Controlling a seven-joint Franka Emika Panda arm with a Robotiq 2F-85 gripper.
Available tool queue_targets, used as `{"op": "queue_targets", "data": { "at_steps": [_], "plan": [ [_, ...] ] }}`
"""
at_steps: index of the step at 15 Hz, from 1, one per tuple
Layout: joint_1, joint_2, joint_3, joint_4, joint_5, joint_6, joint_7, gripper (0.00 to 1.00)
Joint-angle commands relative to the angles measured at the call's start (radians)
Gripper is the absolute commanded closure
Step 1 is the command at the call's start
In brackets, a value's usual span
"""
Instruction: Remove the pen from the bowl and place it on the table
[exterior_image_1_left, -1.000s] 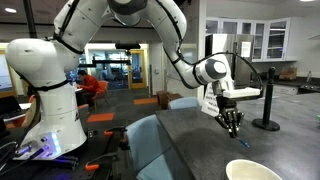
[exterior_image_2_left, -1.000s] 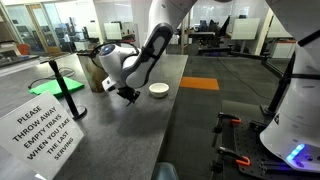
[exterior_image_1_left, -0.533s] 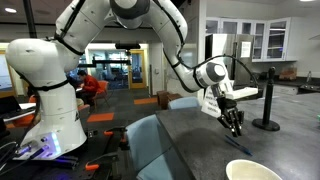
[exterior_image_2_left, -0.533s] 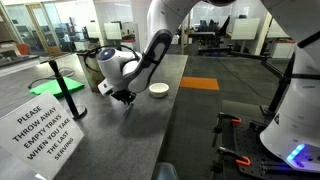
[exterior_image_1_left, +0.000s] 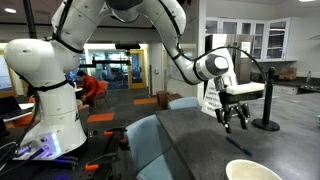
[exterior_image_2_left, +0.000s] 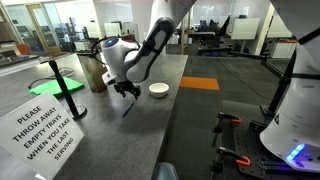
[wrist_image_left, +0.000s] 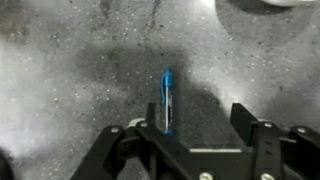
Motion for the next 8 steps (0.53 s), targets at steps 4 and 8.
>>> {"op": "queue_targets", "data": {
  "at_steps": [4,8],
  "plan": [
    [-0.131,-0.235,0.080,-0.080,0.368,-0.241,-0.066,0.00],
    [-0.168,-0.333,0.061,-0.096,0.574,-0.303,-0.041,0.00]
  ]
}}
